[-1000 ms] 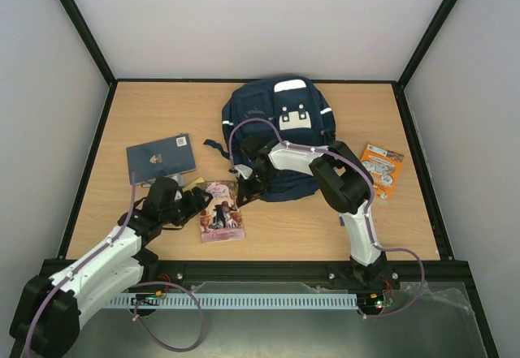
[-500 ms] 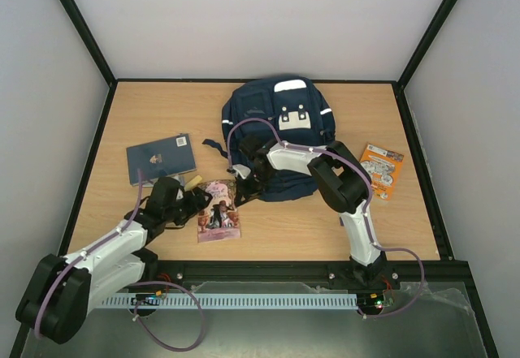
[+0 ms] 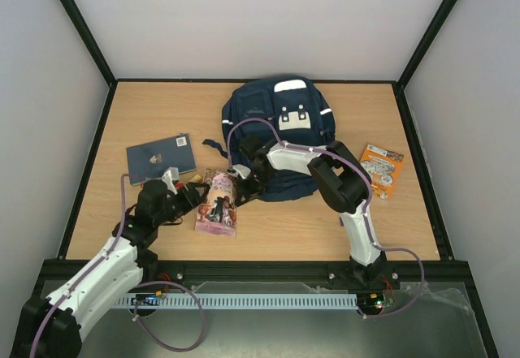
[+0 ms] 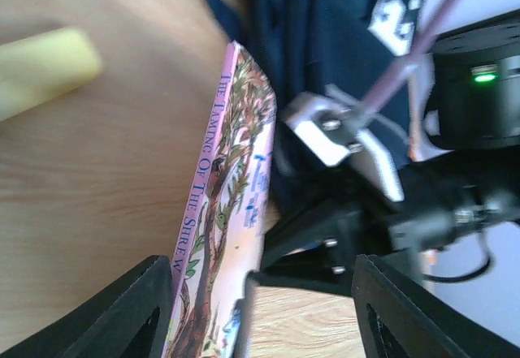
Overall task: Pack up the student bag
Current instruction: Pick up the book from the center of the board.
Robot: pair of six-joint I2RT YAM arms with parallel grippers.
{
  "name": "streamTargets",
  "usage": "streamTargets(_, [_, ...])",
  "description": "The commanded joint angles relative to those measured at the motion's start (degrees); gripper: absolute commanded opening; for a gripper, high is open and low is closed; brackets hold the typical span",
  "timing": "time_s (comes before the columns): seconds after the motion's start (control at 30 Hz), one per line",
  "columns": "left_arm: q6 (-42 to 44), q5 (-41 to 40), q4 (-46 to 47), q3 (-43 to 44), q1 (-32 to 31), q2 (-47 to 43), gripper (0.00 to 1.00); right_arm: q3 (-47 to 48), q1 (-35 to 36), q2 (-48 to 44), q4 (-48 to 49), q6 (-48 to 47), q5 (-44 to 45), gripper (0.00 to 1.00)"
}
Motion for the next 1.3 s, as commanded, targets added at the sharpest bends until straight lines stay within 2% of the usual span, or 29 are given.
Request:
streamTargets(0.0, [-3.6, 13.1, 8.3, -1.5, -1.4, -0.2, 0.63, -4.9, 2.7, 12.2, 1.5, -0.6, 16.3, 0.06])
streamTargets(0.17, [-6.2, 16.8, 16.0, -4.8, -1.6, 3.7, 0.62, -4.9, 2.6, 12.1, 1.4, -0.6, 16.4, 0.07])
streamTargets(0.43, [-2.0, 15.8, 7.6, -1.4, -1.9, 8.3, 0.61, -5.0, 2.7, 12.1, 1.4, -0.6, 16.5, 0.07])
streamTargets(0.67, [-0.4, 9.4, -4.1, 1.5, -1.9, 5.3, 0.56, -5.0, 2.6, 11.9, 1.5, -0.7, 16.5, 0.07])
streamTargets(0.8, [0.6, 7.8, -8.9, 2.9, -1.8, 2.7, 0.48, -4.9, 2.7, 11.8, 1.4, -0.7, 16.3, 0.07])
streamTargets(0.97, [0.9, 7.3, -11.7, 4.0, -1.8, 1.1, 0.27, -5.1, 2.5, 9.4, 0.9, -0.6, 16.5, 0.08])
streamTargets(1.13, [1.4, 6.0, -15.2, 6.4, -1.8, 1.8, 0.15, -6.1, 0.6, -1.5, 0.6, -0.5, 15.9, 0.08])
streamTargets(1.27, [3.0, 4.6, -20.2, 10.6, -1.9, 2.5, 0.12, -7.5, -2.9, -12.8, -0.3, -1.4, 12.9, 0.14])
